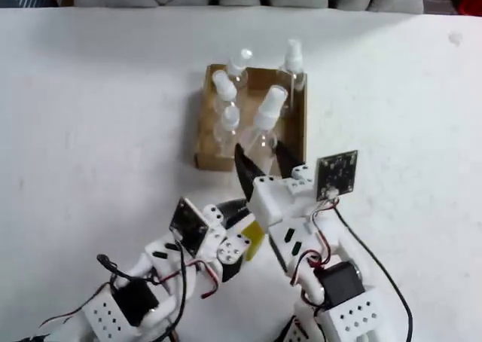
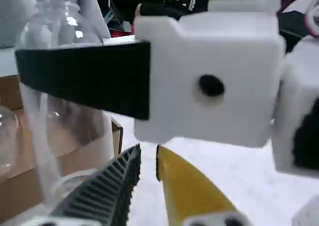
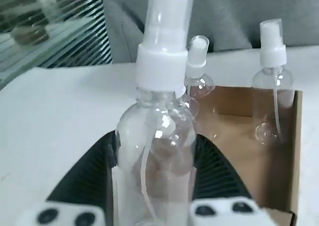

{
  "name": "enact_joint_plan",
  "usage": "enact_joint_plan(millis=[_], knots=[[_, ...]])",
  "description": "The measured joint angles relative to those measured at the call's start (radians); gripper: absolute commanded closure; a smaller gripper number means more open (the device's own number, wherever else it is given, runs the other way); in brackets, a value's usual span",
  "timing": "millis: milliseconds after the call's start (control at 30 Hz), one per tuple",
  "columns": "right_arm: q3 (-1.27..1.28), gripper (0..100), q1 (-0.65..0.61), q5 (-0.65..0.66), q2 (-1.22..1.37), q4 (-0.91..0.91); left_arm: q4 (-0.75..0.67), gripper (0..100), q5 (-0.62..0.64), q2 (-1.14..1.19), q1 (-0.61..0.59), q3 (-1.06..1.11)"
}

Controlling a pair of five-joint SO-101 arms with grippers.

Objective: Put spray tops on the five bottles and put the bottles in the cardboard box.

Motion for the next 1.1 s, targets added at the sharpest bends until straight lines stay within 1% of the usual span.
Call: enact_joint_plan(millis=[100,233,333,500,667,867,1100], knots=[[-0.031,98.4,-0.003,0.000,0.000,0.054,-0.002,94,0.000,0.000,0.000,0.000],[-0.101,98.4,-0.011,0.000,0.000,0.178,-0.002,94,0.000,0.000,0.000,0.000],[-0.133,98.4,-0.009,0.021,0.000,0.236,-0.002,94,0.002,0.000,0.000,0.000],[-0.137,98.4,-0.009,0.034,0.000,0.253,-0.002,94,0.002,0.000,0.000,0.000],[-0.150,98.4,-0.009,0.077,-0.055,0.325,-0.002,94,0.002,-0.002,0.000,0.000],[-0.152,98.4,-0.086,0.135,-0.218,0.428,-0.002,94,-0.002,0.000,0.002,0.000],[-0.152,98.4,-0.104,0.169,-0.235,0.439,0.015,94,-0.002,0.000,0.002,0.000]])
